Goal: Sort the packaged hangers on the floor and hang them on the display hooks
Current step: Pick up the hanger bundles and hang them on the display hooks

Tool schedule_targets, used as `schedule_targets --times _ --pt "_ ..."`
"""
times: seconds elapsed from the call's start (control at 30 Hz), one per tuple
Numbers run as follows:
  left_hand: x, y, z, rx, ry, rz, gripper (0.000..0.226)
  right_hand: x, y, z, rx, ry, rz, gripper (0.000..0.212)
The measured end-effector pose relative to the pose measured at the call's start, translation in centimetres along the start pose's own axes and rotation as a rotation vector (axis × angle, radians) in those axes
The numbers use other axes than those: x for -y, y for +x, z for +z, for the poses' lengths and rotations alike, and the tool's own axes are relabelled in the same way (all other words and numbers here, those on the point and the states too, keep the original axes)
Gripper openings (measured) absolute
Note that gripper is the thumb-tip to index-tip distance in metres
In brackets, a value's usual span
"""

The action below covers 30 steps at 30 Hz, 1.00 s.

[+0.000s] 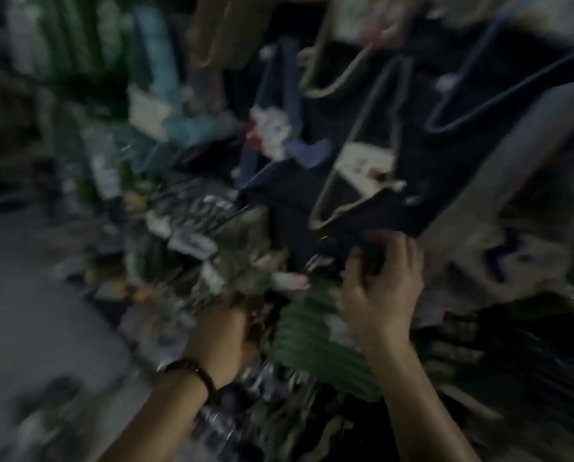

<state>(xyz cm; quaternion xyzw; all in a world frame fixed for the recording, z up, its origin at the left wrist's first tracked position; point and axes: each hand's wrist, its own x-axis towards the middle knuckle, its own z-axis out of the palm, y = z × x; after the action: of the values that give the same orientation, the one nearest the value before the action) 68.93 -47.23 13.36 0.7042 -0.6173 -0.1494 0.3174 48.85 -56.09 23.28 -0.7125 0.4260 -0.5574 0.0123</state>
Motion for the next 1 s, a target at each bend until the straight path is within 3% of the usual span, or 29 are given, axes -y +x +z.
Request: schedule_targets --times 0.03,0.1,0.2,0.33,0.43,0.53,0.67,0.8,0.9,1.0 --pt "3.0 -2.3 0.8 0.056 0.091 -0.133 0.011 0.1 -1.8 2.6 0.181 0.054 0.044 0.009" --pt "8.3 -7.6 2.0 0.132 0.137 -0.369 0.026 0.2 -6.0 7.9 0.630 0.111 0.184 0.006" --pt "13.5 -16.5 2.6 0.160 0.133 -0.689 0.030 0.5 -14.8 14.6 1.256 0.094 0.162 0.012" --pt "16.5 -28.3 3.1 0.233 0.113 -1.016 0.026 2.1 -27.4 19.2 1.799 0.110 0.100 0.036" --pt "17.6 -36.3 3.5 0.229 0.083 -1.257 0.023 5.4 -35.2 20.0 2.091 0.080 0.175 0.027" --pt "19.4 -41.1 4.7 0.204 -0.001 -1.404 0.022 7.5 -41.5 20.5 2.230 0.034 0.190 0.029" --pt "25.2 -44.6 9.1 0.216 -0.137 -1.442 0.020 7.4 -50.5 22.4 2.293 -0.133 0.206 0.033" --pt "33.7 -48.1 17.1 0.222 -0.389 -1.492 0.018 5.8 -61.2 26.1 2.299 -0.287 0.195 0.038" --pt "41.2 -51.5 24.0 0.280 -0.488 -1.493 0.025 3.8 -70.5 29.8 2.338 -0.345 0.172 0.028" --pt "49.2 -54.7 30.9 0.286 -0.563 -1.543 0.032 1.5 -80.1 35.0 2.356 -0.382 0.181 0.034"
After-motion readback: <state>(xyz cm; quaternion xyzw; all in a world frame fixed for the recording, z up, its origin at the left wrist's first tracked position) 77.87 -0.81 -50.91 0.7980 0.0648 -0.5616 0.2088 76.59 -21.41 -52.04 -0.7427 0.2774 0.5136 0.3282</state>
